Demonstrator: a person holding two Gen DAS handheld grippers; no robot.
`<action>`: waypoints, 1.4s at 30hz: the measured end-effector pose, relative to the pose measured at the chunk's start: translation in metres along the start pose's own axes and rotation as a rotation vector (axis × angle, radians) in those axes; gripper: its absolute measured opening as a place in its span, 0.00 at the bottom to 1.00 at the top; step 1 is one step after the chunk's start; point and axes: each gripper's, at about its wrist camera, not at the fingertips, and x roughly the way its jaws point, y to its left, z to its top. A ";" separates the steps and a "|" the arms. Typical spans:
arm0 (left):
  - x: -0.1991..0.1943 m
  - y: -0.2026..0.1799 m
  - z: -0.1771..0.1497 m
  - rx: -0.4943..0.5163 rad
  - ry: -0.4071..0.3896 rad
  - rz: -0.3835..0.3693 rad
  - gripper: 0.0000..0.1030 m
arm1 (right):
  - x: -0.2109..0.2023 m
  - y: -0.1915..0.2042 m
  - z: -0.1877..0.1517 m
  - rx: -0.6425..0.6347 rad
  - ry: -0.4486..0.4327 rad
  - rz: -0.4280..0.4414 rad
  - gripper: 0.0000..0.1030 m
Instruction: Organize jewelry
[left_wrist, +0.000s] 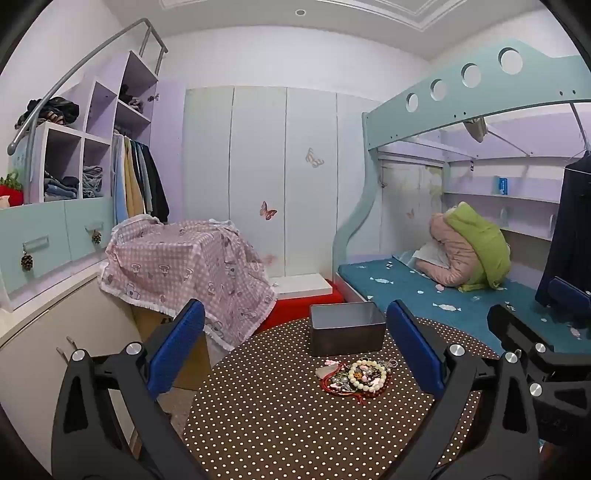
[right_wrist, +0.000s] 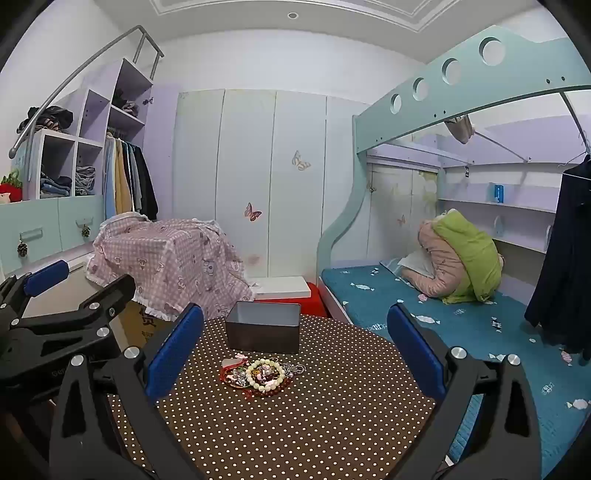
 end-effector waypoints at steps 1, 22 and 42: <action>0.000 0.000 0.000 0.000 0.000 0.000 0.96 | 0.000 0.000 0.000 0.000 -0.003 0.000 0.93; -0.008 0.005 0.011 0.000 -0.001 -0.001 0.96 | -0.001 0.000 0.000 0.004 0.004 0.003 0.93; -0.008 0.004 0.010 0.000 -0.001 -0.003 0.96 | 0.000 -0.002 0.000 0.010 0.006 0.006 0.93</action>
